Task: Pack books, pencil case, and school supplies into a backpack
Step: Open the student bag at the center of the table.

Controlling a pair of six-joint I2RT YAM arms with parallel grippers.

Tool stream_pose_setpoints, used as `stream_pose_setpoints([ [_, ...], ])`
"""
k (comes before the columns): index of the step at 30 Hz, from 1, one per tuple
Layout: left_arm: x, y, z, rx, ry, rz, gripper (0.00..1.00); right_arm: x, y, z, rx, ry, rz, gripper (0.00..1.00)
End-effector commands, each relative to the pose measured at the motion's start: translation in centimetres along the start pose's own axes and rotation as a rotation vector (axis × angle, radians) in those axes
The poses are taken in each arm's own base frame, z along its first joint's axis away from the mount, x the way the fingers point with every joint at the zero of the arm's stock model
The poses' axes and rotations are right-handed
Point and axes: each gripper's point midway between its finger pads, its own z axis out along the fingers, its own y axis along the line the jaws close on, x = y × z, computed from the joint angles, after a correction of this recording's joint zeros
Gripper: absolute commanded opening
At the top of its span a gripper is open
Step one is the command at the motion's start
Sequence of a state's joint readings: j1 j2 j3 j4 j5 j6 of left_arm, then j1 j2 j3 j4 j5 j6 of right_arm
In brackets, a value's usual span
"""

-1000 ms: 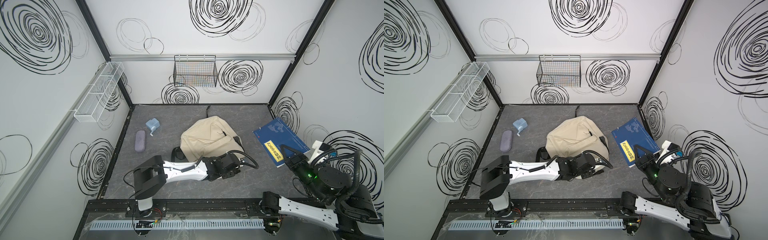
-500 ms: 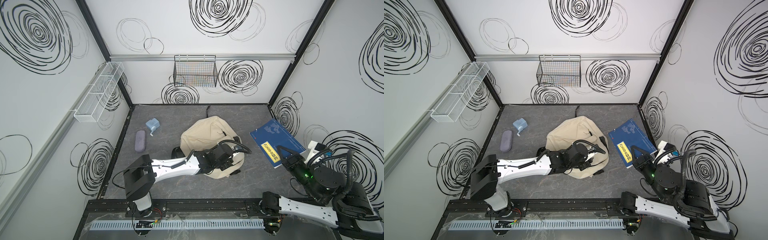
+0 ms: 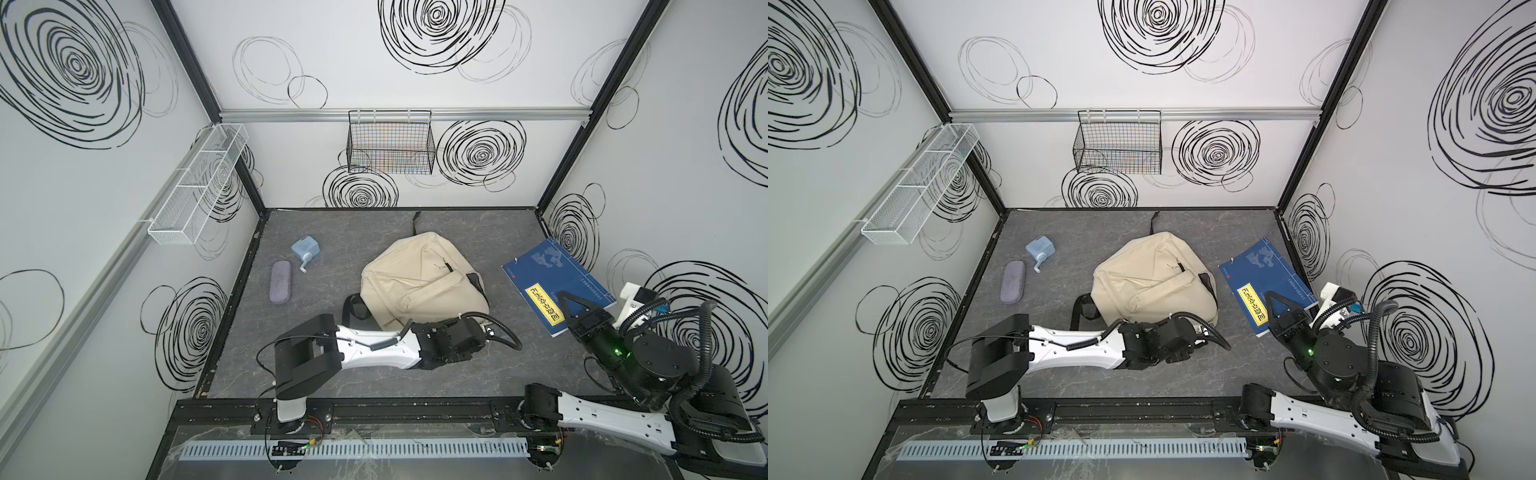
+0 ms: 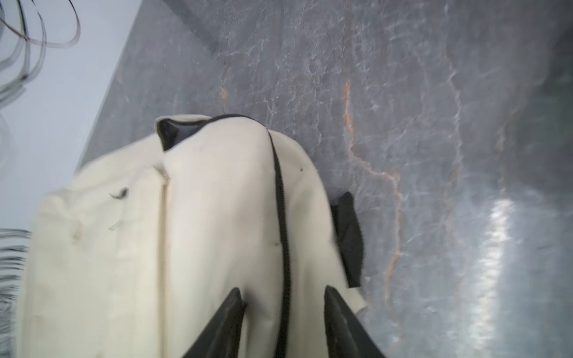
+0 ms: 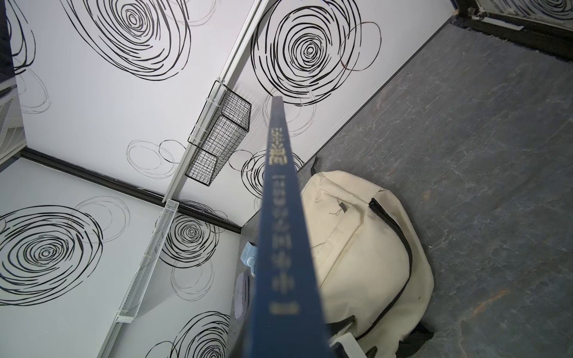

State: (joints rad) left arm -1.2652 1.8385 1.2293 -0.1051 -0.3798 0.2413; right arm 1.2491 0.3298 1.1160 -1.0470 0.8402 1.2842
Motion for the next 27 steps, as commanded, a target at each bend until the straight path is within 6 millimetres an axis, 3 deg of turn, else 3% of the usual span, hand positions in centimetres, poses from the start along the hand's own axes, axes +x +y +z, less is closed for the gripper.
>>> stream_pose_setpoints([
  [1,-2.6,3.1,-1.1,-0.116,-0.064,-0.028,0.20,-0.8,-0.4,-0.2,0.006,-0.028,0.011,0.00],
  [6,-3.3,4.4,-1.8,-0.119,-0.094,-0.091,0.13,-0.7,-0.5,-0.2,0.001,-0.025,0.014,0.00],
  [10,-3.8,5.2,-2.6,-0.070,-0.128,-0.183,0.00,-0.4,-0.6,-0.1,0.003,-0.016,0.016,0.00],
  [14,-4.7,7.1,-4.1,-0.040,-0.188,-0.322,0.00,0.4,-0.8,0.3,0.006,0.003,0.025,0.00],
  [18,-5.8,10.9,-7.7,-0.099,-0.315,-0.531,0.00,3.0,-0.9,1.4,0.020,0.050,0.025,0.00],
  [22,-6.3,14.6,-12.7,-0.191,-0.506,-0.725,0.00,5.7,-1.5,2.5,0.029,0.088,0.041,0.00],
  [27,-6.2,17.3,-16.3,-0.290,-0.637,-0.824,0.00,8.4,-3.3,3.1,0.028,0.140,0.143,0.00],
])
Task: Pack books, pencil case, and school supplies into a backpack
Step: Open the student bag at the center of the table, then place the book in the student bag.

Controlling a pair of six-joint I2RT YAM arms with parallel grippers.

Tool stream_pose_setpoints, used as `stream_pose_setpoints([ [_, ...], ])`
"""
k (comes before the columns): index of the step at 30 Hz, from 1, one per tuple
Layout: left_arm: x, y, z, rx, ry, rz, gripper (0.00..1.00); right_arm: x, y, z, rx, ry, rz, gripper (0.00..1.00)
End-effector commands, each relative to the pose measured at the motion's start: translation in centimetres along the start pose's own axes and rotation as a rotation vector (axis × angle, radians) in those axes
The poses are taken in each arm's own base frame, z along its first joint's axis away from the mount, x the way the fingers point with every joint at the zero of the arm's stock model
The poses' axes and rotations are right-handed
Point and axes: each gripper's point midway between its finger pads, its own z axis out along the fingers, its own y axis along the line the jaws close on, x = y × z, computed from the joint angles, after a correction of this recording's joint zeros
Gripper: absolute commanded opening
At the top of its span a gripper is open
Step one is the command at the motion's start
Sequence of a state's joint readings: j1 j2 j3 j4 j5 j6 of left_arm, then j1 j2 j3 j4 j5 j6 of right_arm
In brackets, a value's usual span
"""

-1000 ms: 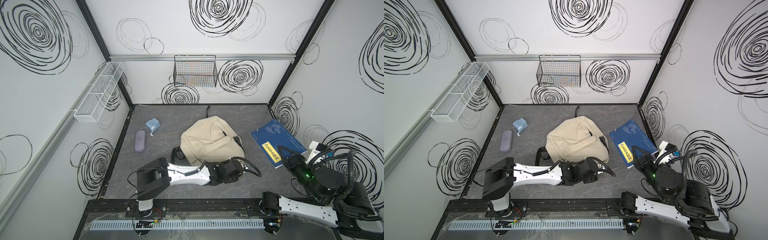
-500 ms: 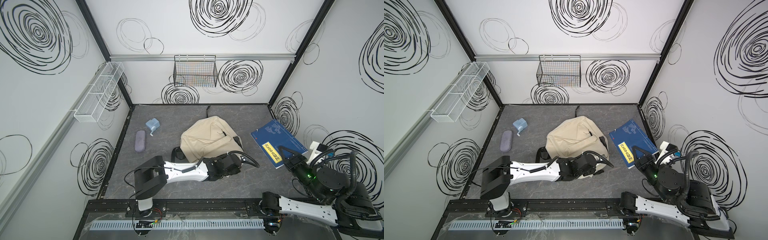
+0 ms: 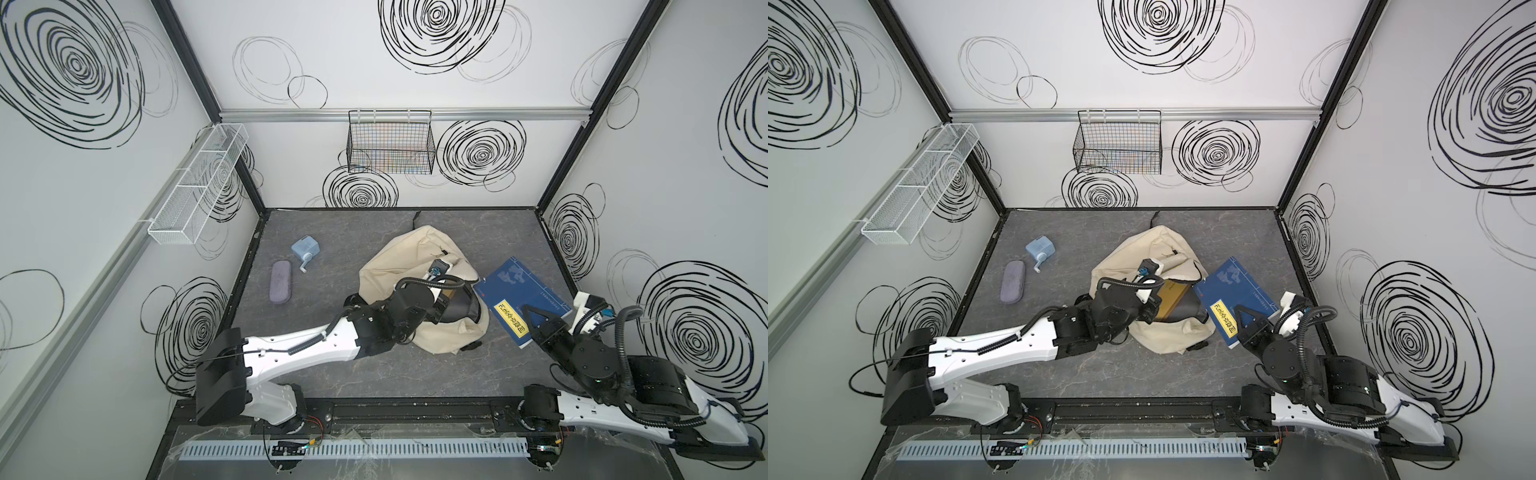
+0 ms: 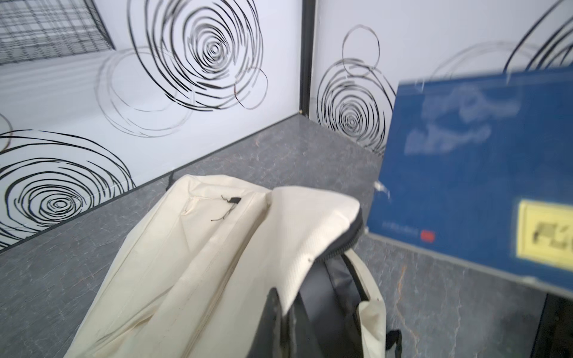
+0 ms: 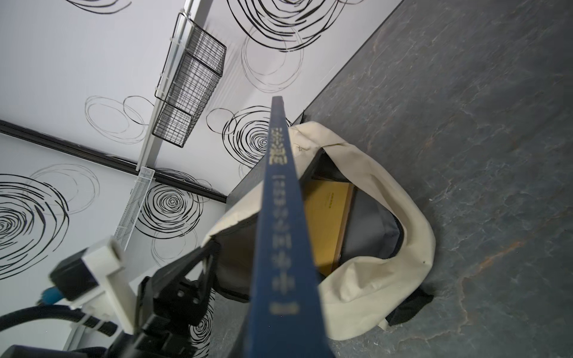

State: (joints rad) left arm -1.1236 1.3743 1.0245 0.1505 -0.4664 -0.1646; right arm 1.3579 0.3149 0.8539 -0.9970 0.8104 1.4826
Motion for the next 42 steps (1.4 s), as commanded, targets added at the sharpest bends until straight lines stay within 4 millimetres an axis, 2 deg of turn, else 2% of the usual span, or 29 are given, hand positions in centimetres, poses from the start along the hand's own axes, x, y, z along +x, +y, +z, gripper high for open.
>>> stream_pose_setpoints([
  [1,-5.1,0.8,-1.5,-0.030,-0.213,-0.159,0.00,1.0,-0.4,0.4,-0.039,0.023,0.151,0.00],
  [7,-5.5,0.1,-1.1,-0.012,-0.232,-0.133,0.00,4.2,-0.8,1.3,-0.095,0.096,0.238,0.00],
  [17,-4.5,-0.8,-1.1,0.005,-0.222,-0.128,0.00,7.4,-2.7,2.2,-0.068,0.146,0.353,0.00],
  [27,-3.5,-1.2,-1.5,0.040,-0.214,-0.122,0.00,8.1,-3.1,2.6,-0.043,0.140,0.402,0.00],
  [37,-3.4,-1.6,-2.0,0.078,-0.222,-0.116,0.00,9.6,-1.9,3.2,-0.030,0.153,0.434,0.00],
  [42,-3.5,-1.6,-2.7,0.092,-0.224,-0.116,0.00,10.0,-0.9,4.9,-0.017,0.165,0.398,0.00],
])
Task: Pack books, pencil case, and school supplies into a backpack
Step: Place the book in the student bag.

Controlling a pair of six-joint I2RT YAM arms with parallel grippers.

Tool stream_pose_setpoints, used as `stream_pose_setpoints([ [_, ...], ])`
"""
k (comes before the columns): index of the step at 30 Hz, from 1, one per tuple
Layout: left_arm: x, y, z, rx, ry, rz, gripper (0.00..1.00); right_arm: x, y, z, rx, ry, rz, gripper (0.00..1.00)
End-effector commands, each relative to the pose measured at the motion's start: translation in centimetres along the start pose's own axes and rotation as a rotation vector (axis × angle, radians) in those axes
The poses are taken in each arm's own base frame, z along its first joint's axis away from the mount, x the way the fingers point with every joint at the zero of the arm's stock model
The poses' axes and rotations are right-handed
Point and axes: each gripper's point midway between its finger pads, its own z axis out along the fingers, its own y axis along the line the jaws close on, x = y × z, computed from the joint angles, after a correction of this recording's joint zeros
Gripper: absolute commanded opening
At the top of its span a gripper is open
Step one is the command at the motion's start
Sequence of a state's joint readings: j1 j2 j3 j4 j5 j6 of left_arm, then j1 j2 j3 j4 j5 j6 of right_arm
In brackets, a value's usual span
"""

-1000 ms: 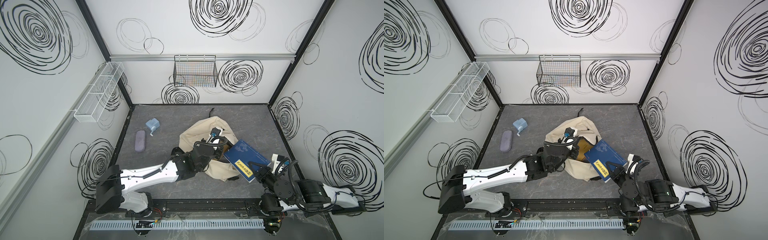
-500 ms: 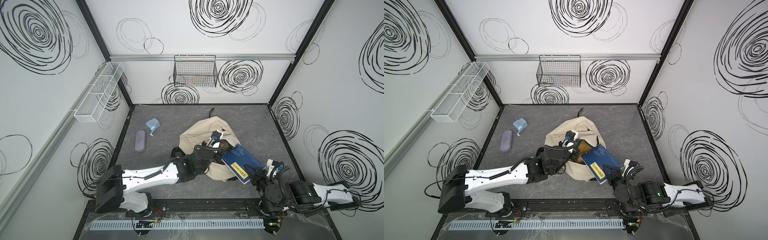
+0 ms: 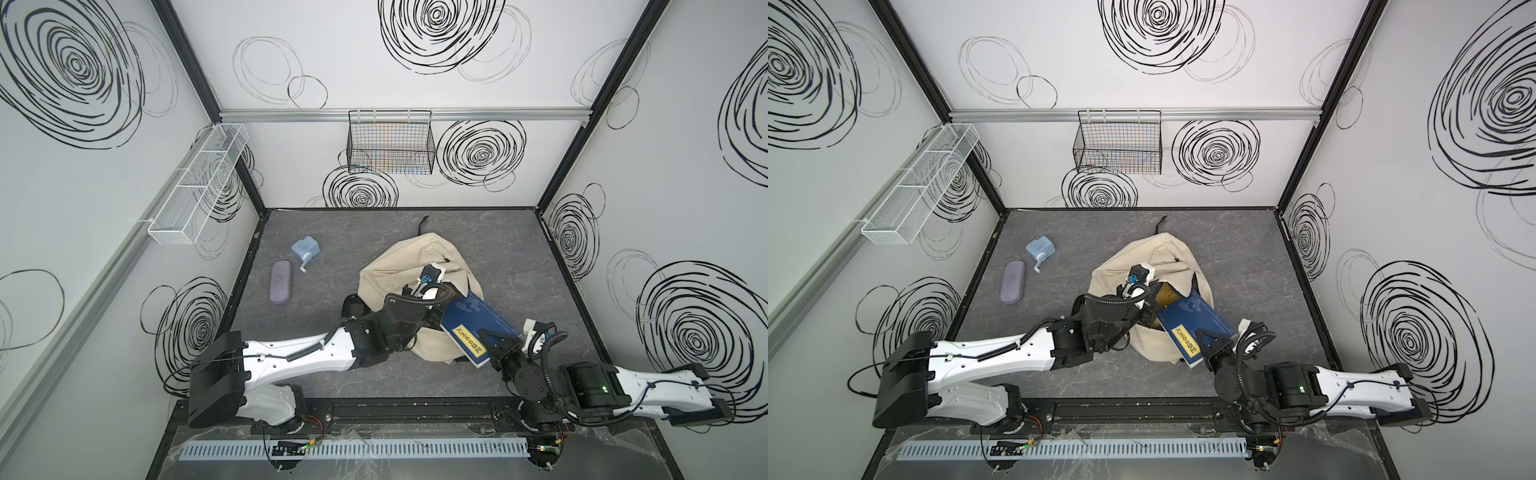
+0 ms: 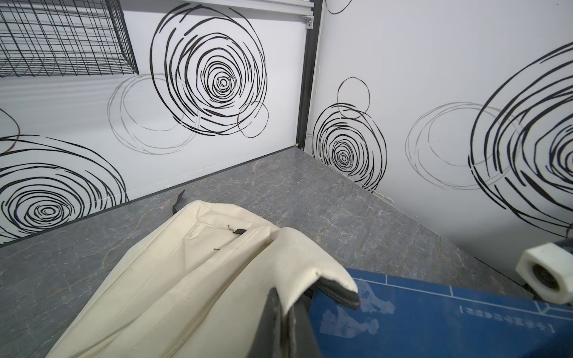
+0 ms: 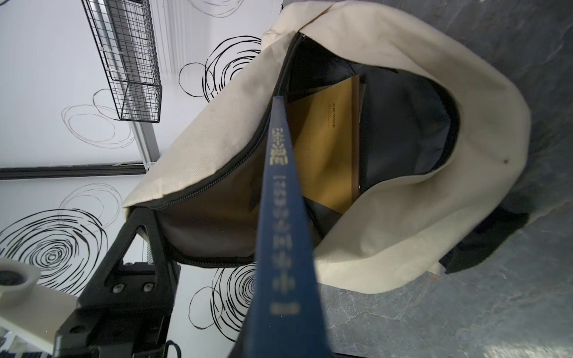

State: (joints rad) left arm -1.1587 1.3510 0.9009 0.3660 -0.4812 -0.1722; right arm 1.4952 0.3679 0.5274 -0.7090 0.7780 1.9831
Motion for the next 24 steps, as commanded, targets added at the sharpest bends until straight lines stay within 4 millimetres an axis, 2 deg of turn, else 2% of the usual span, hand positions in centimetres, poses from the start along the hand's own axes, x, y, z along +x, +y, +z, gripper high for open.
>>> stream_pose_setpoints([
  [1,-4.0,-0.8,-1.6,0.056,-0.125,-0.065,0.00,0.8,1.6,1.8,-0.026,0.043,0.012,0.00],
  [7,-4.0,-0.2,-2.3,0.049,-0.126,-0.045,0.00,-0.5,1.2,7.5,-0.030,0.190,0.055,0.00],
  [11,-3.8,-0.3,-2.3,0.075,-0.111,-0.032,0.00,-2.1,3.6,9.3,-0.085,0.162,-0.020,0.00],
  [13,-3.5,-0.4,-2.2,0.092,-0.100,-0.032,0.00,-1.7,4.7,10.2,-0.124,0.194,-0.037,0.00],
  [18,-3.4,-0.5,-2.0,0.117,-0.083,-0.054,0.00,-0.3,5.0,11.9,-0.098,0.276,-0.070,0.00],
  [24,-3.0,0.3,-1.3,0.109,-0.070,-0.082,0.00,0.8,5.4,11.1,-0.073,0.337,-0.107,0.00],
])
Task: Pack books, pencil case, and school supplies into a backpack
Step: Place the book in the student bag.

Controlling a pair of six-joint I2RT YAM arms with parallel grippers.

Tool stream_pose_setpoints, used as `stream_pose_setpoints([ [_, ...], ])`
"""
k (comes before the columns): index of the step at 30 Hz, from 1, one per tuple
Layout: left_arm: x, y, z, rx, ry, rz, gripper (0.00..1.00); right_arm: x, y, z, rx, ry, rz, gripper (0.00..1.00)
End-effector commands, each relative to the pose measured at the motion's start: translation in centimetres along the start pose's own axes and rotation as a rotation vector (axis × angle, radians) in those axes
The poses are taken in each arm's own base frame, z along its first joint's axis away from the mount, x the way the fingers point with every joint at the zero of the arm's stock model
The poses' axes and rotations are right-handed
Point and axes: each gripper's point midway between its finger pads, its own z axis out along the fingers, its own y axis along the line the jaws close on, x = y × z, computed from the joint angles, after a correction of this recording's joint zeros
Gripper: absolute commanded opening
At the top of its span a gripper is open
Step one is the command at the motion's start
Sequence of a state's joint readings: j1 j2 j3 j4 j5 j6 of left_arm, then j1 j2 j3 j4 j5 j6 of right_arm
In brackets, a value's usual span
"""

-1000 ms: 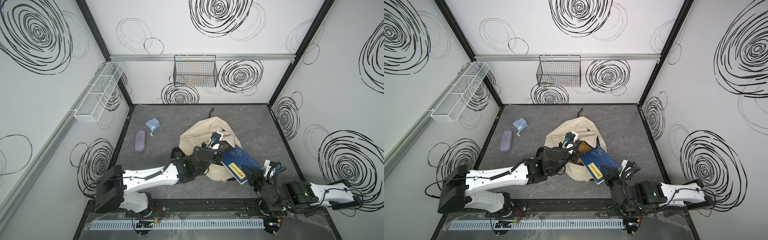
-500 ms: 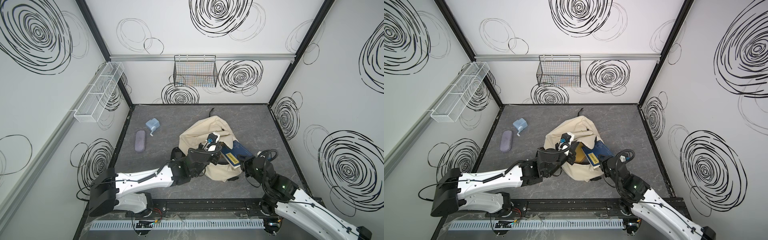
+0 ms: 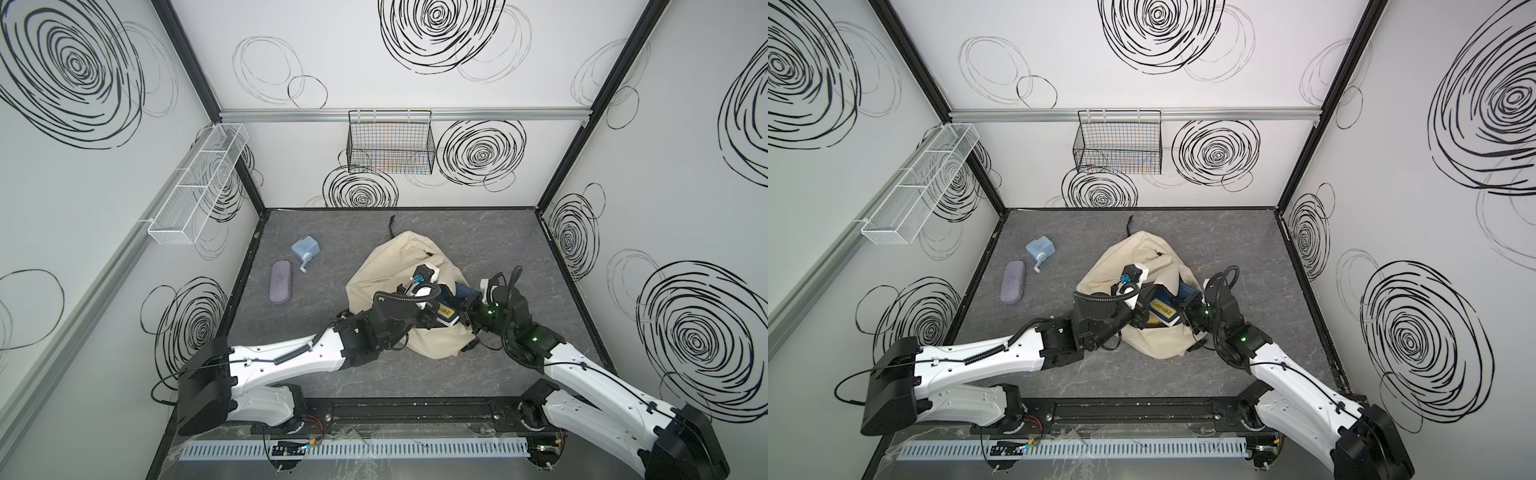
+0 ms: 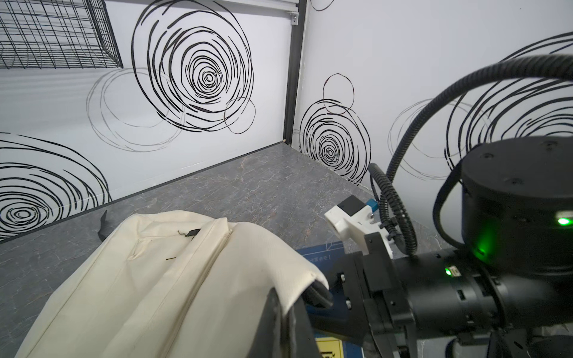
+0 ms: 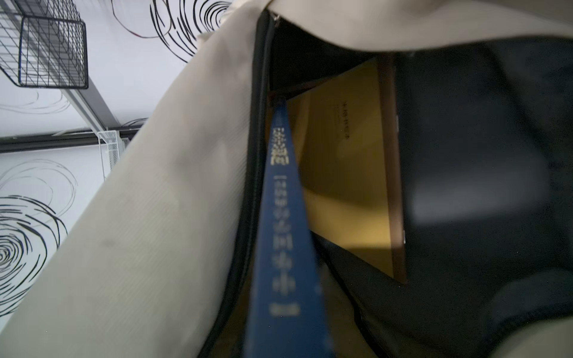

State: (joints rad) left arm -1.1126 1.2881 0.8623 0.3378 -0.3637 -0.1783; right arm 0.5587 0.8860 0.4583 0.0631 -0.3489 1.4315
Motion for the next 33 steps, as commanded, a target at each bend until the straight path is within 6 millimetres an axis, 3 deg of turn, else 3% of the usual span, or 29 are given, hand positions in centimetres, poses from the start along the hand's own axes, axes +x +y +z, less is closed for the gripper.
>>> stream_pose_setpoints([
  [1,-3.2,-0.2,-0.5,0.037,-0.095,-0.073,0.00,0.8,3.8,-1.5,-0.097,0.034,-0.081,0.00],
  [4,-3.4,0.2,-0.3,0.040,-0.100,-0.082,0.00,0.5,3.6,-2.3,-0.148,-0.006,-0.104,0.00],
  [7,-3.6,-0.2,-0.3,0.069,-0.097,-0.072,0.00,0.4,3.1,-1.8,-0.198,-0.008,-0.096,0.00],
  [15,-3.9,-2.2,-0.6,0.186,-0.083,-0.049,0.00,0.6,3.9,2.3,-0.182,0.041,-0.218,0.00],
  [20,-3.7,-2.6,-0.6,0.203,-0.075,-0.040,0.00,1.0,3.7,4.8,-0.188,0.070,-0.250,0.00],
  [27,-3.2,-2.8,-0.4,0.225,-0.051,-0.006,0.00,0.1,4.4,7.3,-0.190,0.043,-0.313,0.00],
  [30,-2.9,-2.4,-0.2,0.211,-0.040,-0.002,0.00,-0.1,3.3,8.4,-0.152,0.055,-0.314,0.14],
  [33,-3.1,-2.0,-0.2,0.201,-0.044,-0.009,0.00,-0.6,0.5,8.7,-0.026,0.060,-0.316,0.47],
])
